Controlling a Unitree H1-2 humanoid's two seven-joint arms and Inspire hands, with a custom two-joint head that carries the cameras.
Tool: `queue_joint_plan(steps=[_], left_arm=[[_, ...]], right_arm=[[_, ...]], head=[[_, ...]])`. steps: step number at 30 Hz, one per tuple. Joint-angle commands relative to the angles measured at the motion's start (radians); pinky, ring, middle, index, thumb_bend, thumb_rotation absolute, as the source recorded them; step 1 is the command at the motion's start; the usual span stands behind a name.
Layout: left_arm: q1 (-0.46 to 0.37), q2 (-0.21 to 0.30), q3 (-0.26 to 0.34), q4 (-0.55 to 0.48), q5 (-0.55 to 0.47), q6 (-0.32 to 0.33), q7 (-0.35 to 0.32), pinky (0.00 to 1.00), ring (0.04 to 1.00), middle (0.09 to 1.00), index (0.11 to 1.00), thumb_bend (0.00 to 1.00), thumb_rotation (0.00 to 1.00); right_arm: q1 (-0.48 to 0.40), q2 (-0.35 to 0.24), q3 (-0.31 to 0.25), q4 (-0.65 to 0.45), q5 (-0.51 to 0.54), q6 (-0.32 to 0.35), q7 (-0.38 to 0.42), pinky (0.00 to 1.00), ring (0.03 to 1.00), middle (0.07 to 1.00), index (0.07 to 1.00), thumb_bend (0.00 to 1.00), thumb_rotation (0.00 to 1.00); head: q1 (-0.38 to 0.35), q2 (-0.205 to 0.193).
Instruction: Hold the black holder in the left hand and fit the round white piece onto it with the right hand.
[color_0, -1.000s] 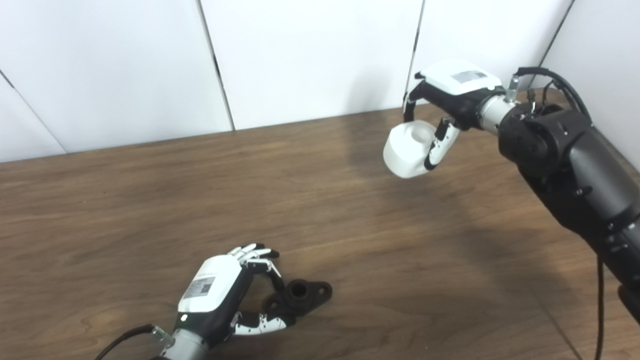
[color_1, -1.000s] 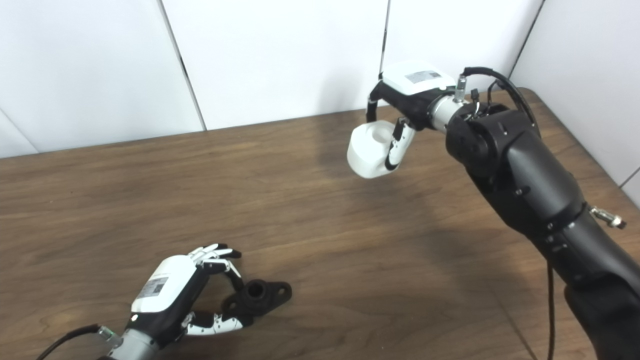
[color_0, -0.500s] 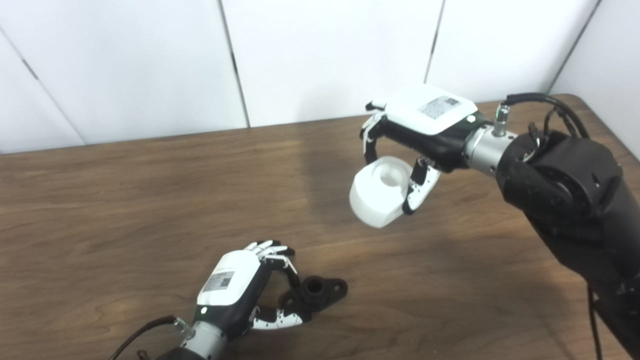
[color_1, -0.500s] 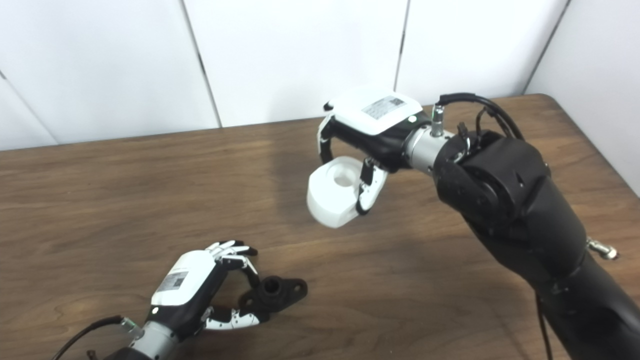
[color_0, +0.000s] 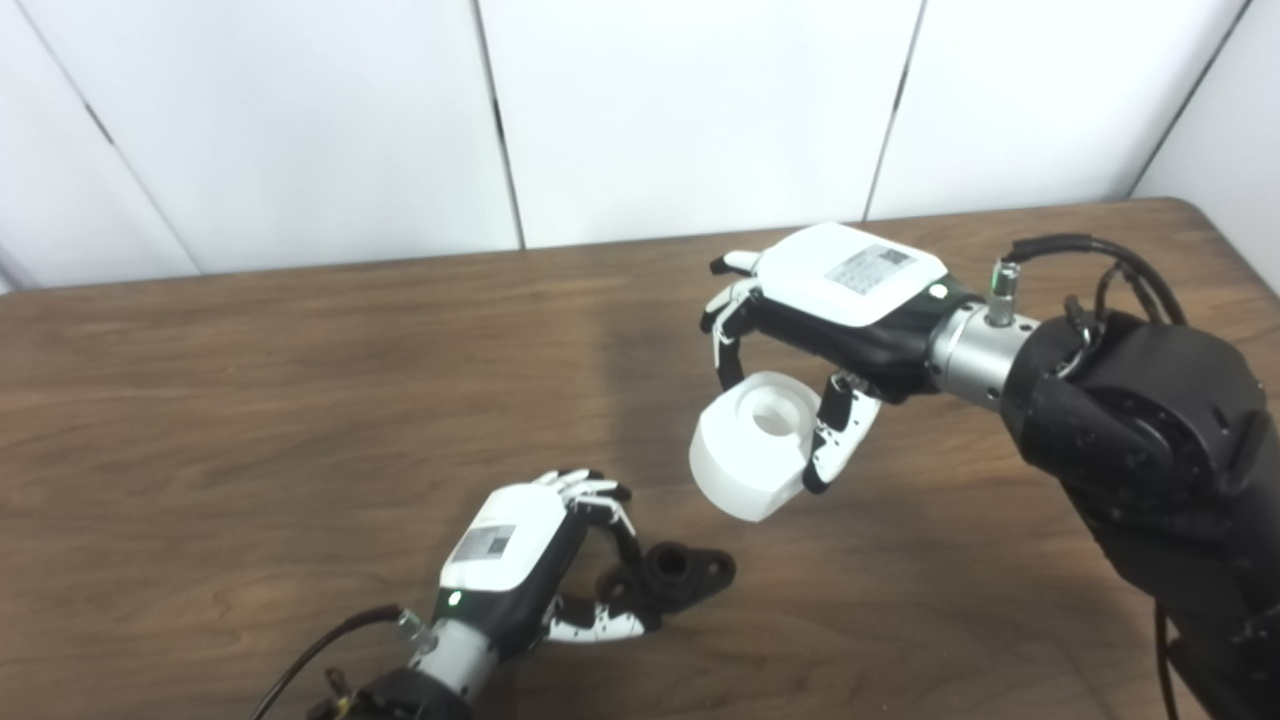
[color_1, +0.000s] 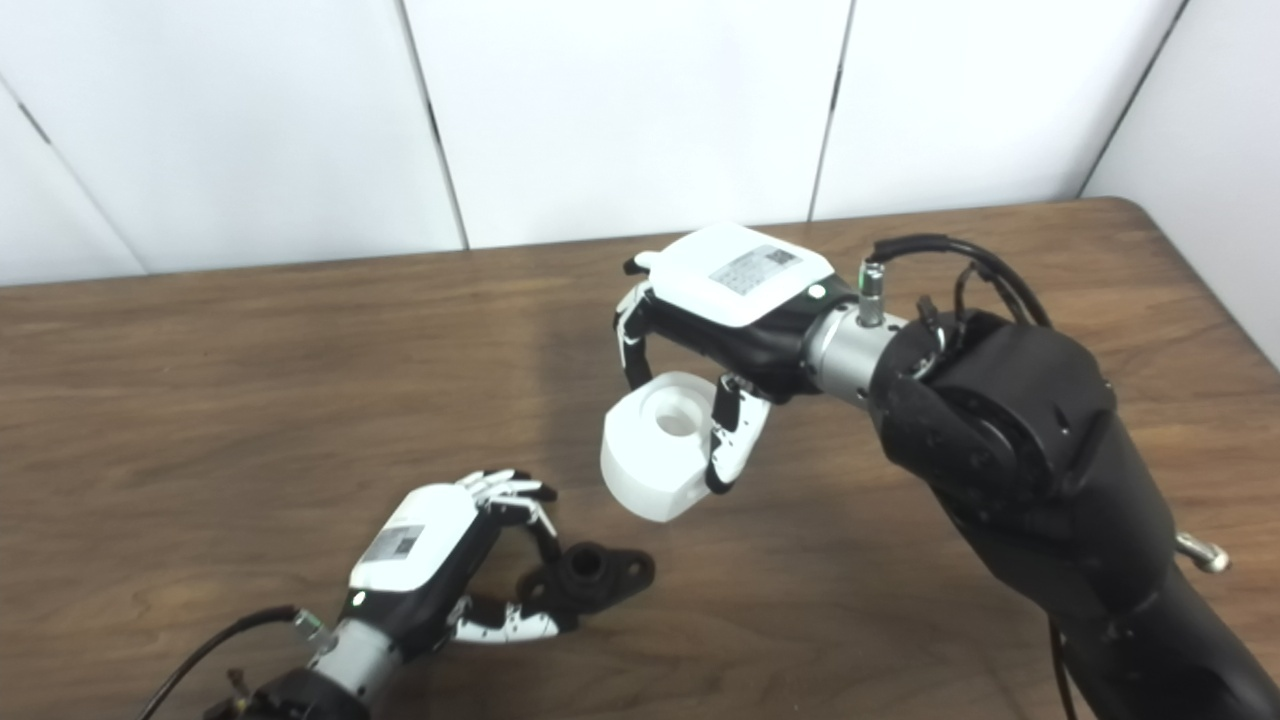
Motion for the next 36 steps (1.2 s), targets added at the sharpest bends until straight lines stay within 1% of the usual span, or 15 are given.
queue_joint_plan(steps=[1,3,8,13,21,26,30,36], left_arm=[[0.002,-0.008,-0.018,0.011,0.001,0.018,-0.044,0.92,0.900,0.821,0.489,0.51,0.05],[0.000,-0.012,-0.020,0.010,0.003,0.023,-0.048,0.92,0.905,0.825,0.489,0.51,0.05],[-0.008,-0.018,-0.031,0.007,0.019,0.038,-0.053,0.92,0.905,0.823,0.489,0.51,0.05],[-0.010,-0.021,-0.035,0.006,0.022,0.047,-0.056,0.92,0.907,0.823,0.488,0.51,0.05],[-0.017,-0.022,-0.035,0.004,0.029,0.047,-0.063,0.92,0.905,0.821,0.488,0.51,0.05],[-0.017,-0.026,-0.033,0.001,0.031,0.051,-0.067,0.92,0.904,0.819,0.488,0.51,0.05],[-0.021,-0.027,-0.035,-0.002,0.039,0.057,-0.077,0.91,0.907,0.821,0.488,0.51,0.05],[-0.022,-0.025,-0.036,0.004,0.044,0.051,-0.070,0.91,0.901,0.817,0.488,0.51,0.05]], right_arm=[[-0.026,0.001,-0.014,-0.022,0.004,-0.035,-0.026,0.93,0.957,0.811,0.483,0.53,0.14],[-0.015,0.006,-0.010,-0.007,0.001,-0.057,-0.037,0.93,0.959,0.813,0.483,0.53,0.14],[0.016,0.037,0.001,0.030,-0.005,-0.086,-0.056,0.92,0.952,0.820,0.483,0.53,0.14],[0.040,0.054,0.005,0.057,-0.007,-0.124,-0.073,0.94,0.954,0.822,0.483,0.53,0.15],[0.049,0.090,0.016,0.057,-0.017,-0.124,-0.070,0.93,0.958,0.826,0.484,0.53,0.14],[0.049,0.112,0.017,0.048,-0.018,-0.114,-0.052,0.93,0.964,0.826,0.483,0.53,0.14],[0.045,0.123,0.016,0.044,-0.017,-0.110,-0.042,0.93,0.962,0.827,0.483,0.53,0.14],[0.030,0.129,0.019,0.043,-0.019,-0.120,-0.042,0.91,0.959,0.828,0.483,0.53,0.14]], head=[[0.002,0.007],[0.004,0.012],[0.011,0.023],[0.012,0.028],[0.011,0.037],[0.015,0.045],[0.020,0.052],[0.020,0.052]])
